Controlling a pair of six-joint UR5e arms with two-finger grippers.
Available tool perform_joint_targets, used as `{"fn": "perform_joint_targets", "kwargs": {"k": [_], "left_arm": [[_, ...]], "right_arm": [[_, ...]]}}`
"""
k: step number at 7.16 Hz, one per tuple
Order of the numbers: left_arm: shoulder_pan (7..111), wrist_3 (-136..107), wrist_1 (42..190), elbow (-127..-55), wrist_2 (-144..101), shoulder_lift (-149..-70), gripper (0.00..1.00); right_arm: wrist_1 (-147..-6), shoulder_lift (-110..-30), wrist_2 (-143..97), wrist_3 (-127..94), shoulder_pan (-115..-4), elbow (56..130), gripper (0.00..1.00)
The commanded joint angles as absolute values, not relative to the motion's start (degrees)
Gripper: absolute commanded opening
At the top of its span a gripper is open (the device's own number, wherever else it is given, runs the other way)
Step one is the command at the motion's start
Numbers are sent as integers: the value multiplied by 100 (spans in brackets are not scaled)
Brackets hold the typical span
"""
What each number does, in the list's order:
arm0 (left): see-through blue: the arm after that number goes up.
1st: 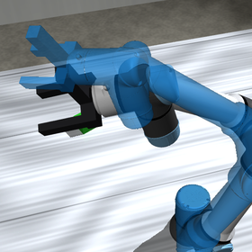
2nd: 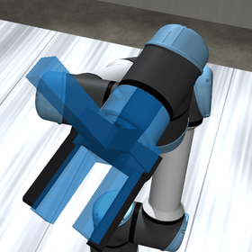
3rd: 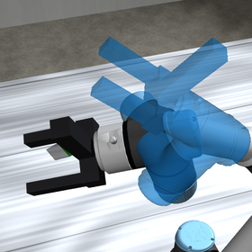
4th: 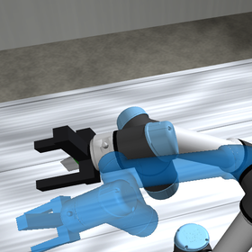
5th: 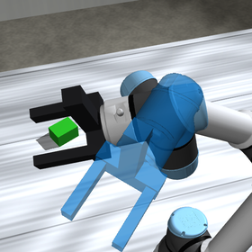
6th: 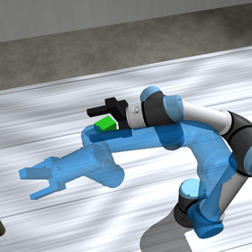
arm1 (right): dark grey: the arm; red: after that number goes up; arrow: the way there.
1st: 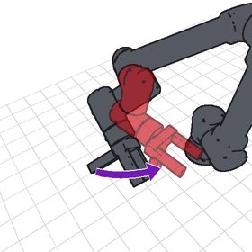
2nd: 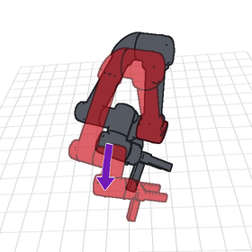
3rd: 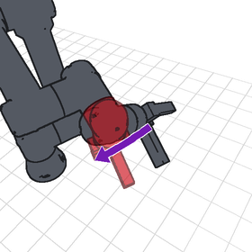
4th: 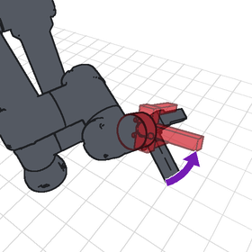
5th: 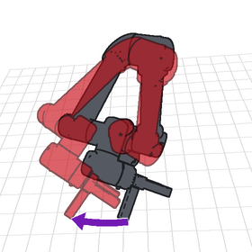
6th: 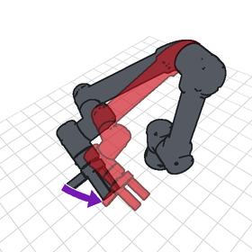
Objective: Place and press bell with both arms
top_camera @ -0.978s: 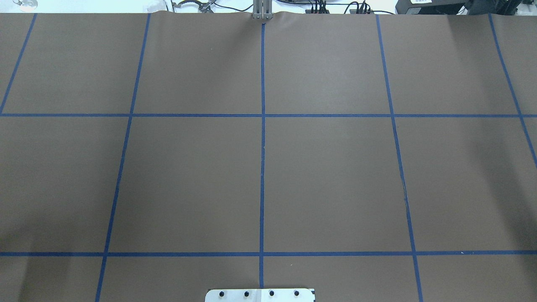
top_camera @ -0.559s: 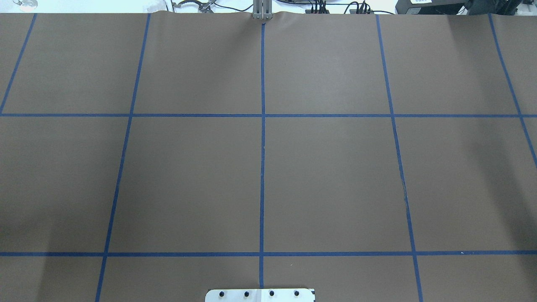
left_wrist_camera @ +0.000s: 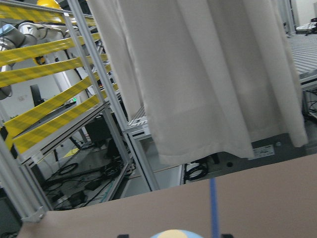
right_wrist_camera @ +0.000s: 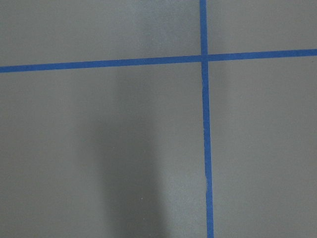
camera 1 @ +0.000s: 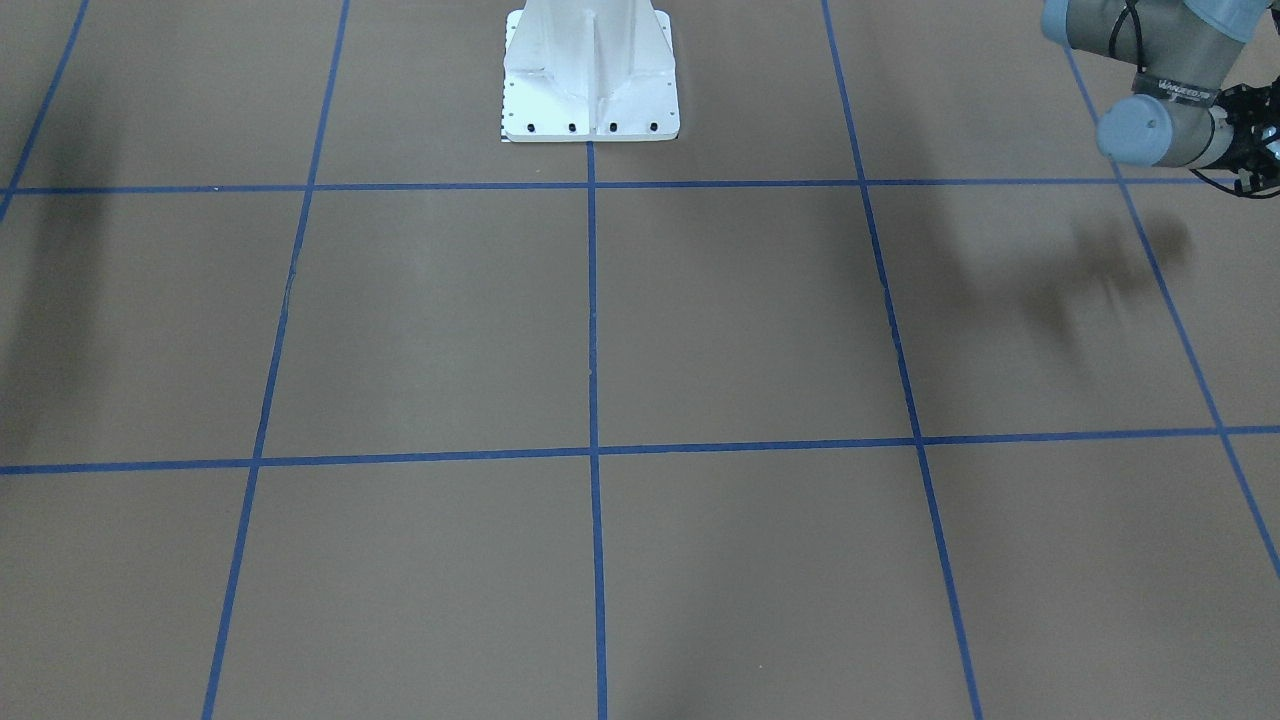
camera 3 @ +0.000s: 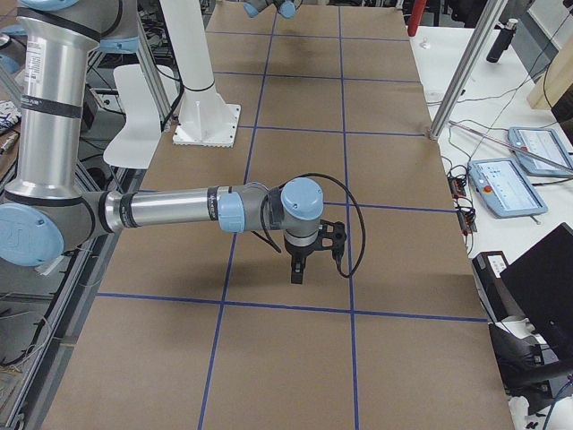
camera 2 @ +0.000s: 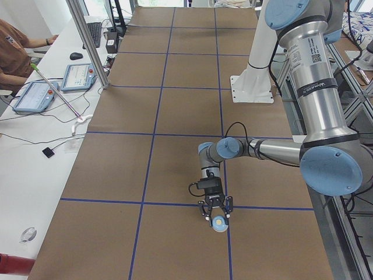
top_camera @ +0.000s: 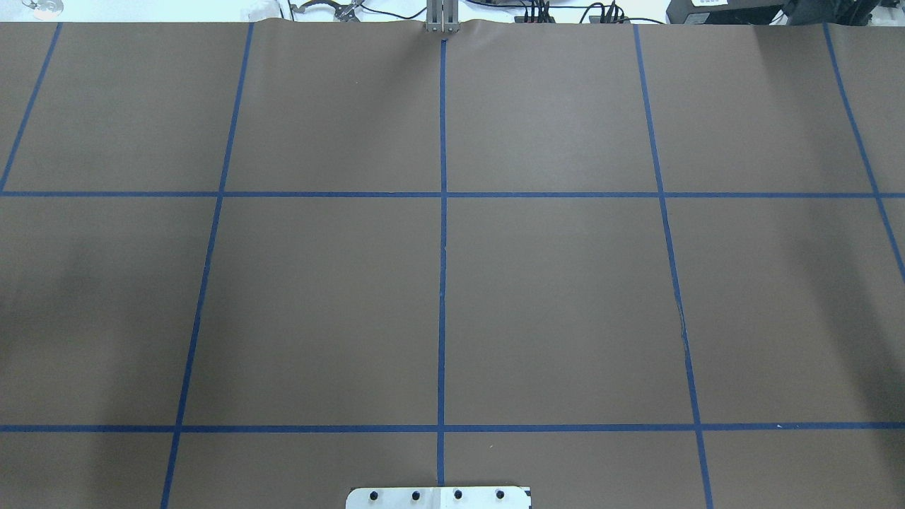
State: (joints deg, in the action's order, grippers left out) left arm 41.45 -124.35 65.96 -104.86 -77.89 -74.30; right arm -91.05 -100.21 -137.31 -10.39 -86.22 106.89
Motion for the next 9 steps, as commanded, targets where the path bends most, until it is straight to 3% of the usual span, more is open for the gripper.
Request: {"fn": "perform_joint_targets", "kwargs": {"k": [1, 5, 9], "left_arm": [[4946, -11176, 6609, -10424, -7059, -8416, 0], [4975, -9646, 7308, -10406, -6199, -10007, 0], [3731, -8692, 9436, -10406, -5656, -10791, 0]], "right_arm": [[-9114, -10019, -13737, -1160, -8622, 10661, 100], [-9097, -10011, -13693, -1151, -8622, 10661, 100], [-9062, -9976, -13720, -1151, -8622, 10661, 100]]}}
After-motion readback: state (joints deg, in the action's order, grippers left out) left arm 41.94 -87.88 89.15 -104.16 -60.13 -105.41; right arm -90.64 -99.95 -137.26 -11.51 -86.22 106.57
